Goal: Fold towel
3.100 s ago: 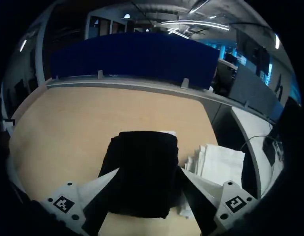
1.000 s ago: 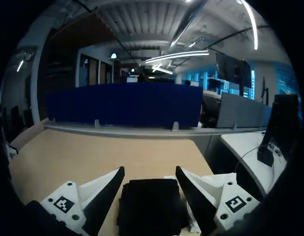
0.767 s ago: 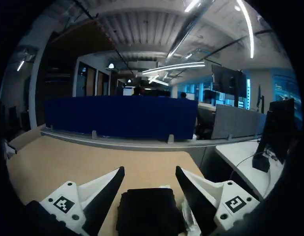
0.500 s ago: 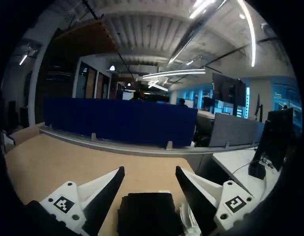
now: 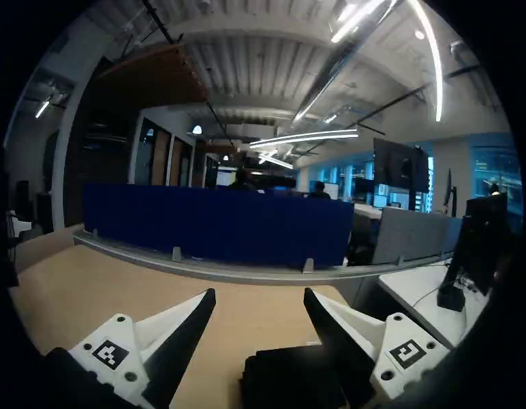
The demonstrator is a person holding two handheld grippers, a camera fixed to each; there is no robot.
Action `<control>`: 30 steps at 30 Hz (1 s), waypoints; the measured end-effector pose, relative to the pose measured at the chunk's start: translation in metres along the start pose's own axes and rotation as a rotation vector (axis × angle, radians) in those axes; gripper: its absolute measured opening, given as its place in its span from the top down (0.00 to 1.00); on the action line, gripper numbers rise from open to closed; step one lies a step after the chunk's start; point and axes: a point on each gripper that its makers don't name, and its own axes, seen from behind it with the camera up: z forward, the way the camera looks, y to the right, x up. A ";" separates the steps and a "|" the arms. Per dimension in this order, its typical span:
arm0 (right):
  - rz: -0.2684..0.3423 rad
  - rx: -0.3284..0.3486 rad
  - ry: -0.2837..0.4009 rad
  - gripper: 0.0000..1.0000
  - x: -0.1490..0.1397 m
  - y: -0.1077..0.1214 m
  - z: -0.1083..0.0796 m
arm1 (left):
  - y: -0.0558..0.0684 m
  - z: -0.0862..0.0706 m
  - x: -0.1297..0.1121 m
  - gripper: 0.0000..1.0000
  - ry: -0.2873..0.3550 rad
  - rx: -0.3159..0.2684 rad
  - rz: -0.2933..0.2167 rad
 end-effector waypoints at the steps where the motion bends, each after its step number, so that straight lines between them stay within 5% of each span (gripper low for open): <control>1: 0.005 0.001 0.005 0.00 0.002 -0.005 0.000 | -0.003 0.000 0.003 0.06 0.010 0.005 0.003; 14: 0.052 0.042 0.032 0.00 0.020 -0.071 0.000 | -0.030 0.010 0.011 0.07 0.053 0.007 0.014; 30: 0.056 0.048 0.024 0.00 0.032 -0.100 0.001 | -0.048 0.019 0.021 0.06 0.117 -0.002 0.008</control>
